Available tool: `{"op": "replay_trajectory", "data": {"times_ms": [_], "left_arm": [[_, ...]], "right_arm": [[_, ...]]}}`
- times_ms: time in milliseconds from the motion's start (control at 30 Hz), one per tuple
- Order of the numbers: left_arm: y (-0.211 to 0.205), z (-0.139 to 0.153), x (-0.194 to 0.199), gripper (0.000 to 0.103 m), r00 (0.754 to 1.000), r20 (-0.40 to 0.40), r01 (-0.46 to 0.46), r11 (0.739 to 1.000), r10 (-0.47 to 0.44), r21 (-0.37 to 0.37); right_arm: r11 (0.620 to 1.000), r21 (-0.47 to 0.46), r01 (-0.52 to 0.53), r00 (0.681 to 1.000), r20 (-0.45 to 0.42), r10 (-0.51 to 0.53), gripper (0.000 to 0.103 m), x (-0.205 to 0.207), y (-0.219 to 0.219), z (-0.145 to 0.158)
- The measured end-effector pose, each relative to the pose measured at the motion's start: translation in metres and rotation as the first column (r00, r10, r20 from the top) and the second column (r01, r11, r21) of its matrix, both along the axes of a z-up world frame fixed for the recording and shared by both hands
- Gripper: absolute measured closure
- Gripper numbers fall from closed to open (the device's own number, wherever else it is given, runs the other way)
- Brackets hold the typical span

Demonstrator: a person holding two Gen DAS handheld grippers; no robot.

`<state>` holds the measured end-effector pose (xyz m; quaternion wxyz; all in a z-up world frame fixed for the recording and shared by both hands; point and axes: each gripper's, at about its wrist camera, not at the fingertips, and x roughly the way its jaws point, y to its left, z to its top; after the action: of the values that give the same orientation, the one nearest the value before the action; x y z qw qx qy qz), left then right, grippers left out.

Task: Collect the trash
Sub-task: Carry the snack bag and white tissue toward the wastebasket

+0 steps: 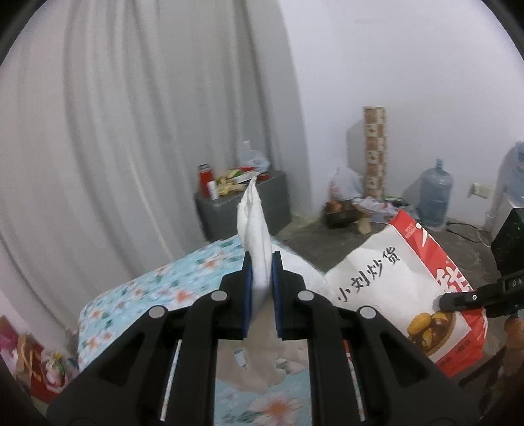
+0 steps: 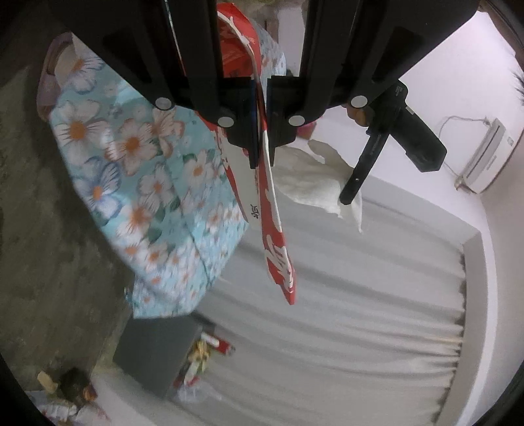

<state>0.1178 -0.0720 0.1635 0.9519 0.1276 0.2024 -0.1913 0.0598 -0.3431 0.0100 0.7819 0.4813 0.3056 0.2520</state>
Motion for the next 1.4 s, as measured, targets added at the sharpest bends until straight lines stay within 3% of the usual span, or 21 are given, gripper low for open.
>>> {"op": "replay_trajectory", "data": {"times_ms": [267,533,767,967,1067,1167,1233,1400], "left_arm": [[-0.082,0.019,-0.018,0.094,0.988,0.025,0.152,0.988,-0.152,0.01],[-0.161,0.023,-0.025,0.094,0.954,-0.016,0.298,0.954,-0.298,-0.02],[-0.224,0.001,-0.017,0.094,0.916,-0.095,0.382,0.921,-0.389,-0.081],[-0.261,-0.036,-0.008,0.094,0.887,-0.162,0.421,0.902,-0.432,-0.102],[-0.276,-0.054,0.007,0.094,0.876,-0.205,0.423,0.899,-0.437,-0.111],[-0.282,-0.069,0.016,0.094,0.865,-0.23,0.431,0.894,-0.447,-0.119],[-0.284,-0.081,0.018,0.094,0.857,-0.245,0.438,0.892,-0.453,-0.117],[-0.286,-0.104,0.037,0.094,0.845,-0.291,0.435,0.893,-0.449,-0.113]], "right_arm": [[0.993,0.034,0.116,0.992,0.048,-0.117,0.099,-0.026,-0.051,0.007],[0.956,0.023,0.291,0.954,0.07,-0.292,0.099,-0.069,-0.11,0.016],[0.899,0.014,0.437,0.898,0.039,-0.438,0.099,-0.099,-0.155,0.006],[0.835,0.086,0.544,0.839,-0.05,-0.542,0.099,-0.119,-0.195,-0.023],[0.766,0.064,0.639,0.768,-0.107,-0.632,0.099,-0.133,-0.216,-0.038],[0.662,-0.023,0.749,0.646,-0.194,-0.738,0.099,-0.15,-0.236,-0.055],[0.584,-0.126,0.802,0.545,-0.246,-0.802,0.099,-0.156,-0.246,-0.068],[0.481,-0.289,0.827,0.396,-0.306,-0.865,0.099,-0.144,-0.258,-0.1]]}}
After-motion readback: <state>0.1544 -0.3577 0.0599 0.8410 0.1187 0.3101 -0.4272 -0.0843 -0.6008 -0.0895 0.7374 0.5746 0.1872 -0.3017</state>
